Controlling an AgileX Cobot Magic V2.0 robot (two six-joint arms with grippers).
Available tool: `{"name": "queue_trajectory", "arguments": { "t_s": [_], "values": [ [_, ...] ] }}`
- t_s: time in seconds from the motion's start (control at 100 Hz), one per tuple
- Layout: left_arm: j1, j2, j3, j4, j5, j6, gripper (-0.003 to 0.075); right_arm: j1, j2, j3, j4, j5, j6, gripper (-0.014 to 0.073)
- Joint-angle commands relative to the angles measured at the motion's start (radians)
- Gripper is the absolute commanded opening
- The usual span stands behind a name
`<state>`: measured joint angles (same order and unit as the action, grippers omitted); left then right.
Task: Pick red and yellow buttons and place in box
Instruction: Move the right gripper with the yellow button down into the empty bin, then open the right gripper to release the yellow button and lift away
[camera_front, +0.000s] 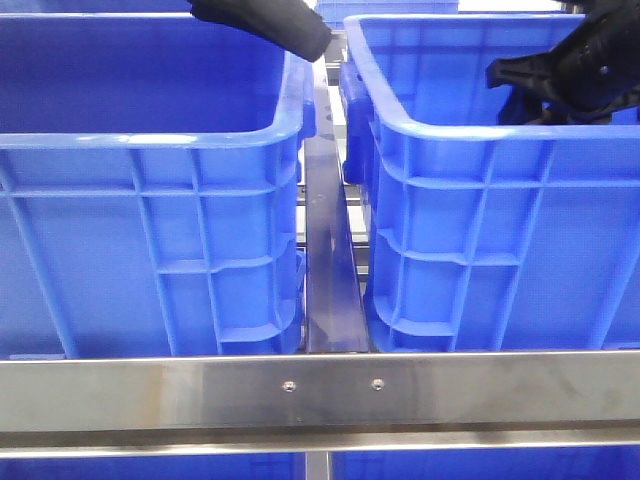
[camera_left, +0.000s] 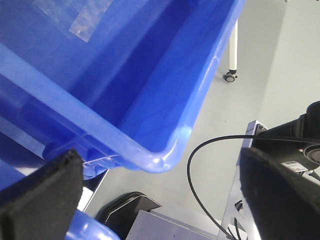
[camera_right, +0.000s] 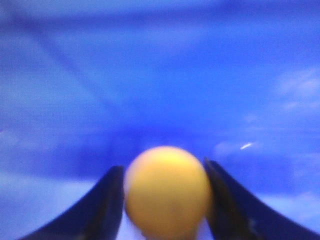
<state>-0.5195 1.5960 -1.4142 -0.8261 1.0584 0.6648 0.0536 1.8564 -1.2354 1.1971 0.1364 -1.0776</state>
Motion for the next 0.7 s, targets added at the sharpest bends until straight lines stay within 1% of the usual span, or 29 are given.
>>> {"name": "queue_trajectory", "arguments": {
  "t_s": [0.0, 0.36, 0.69],
  "values": [
    [-0.01, -0.039, -0.032, -0.054, -0.019, 0.002, 0.0599, 0.001, -0.046, -0.03, 0.006, 0.008, -0.007, 0.0437],
    [-0.01, -0.039, -0.032, -0.054, -0.019, 0.002, 0.0599, -0.001, -0.053, -0.03, 0.006, -0.01, -0.007, 0.0437],
    [-0.01, -0.039, -0.032, -0.054, -0.019, 0.002, 0.0599, -0.002, -0.153, -0.028, 0.005, -0.003, -0.007, 0.0437]
  ]
}}
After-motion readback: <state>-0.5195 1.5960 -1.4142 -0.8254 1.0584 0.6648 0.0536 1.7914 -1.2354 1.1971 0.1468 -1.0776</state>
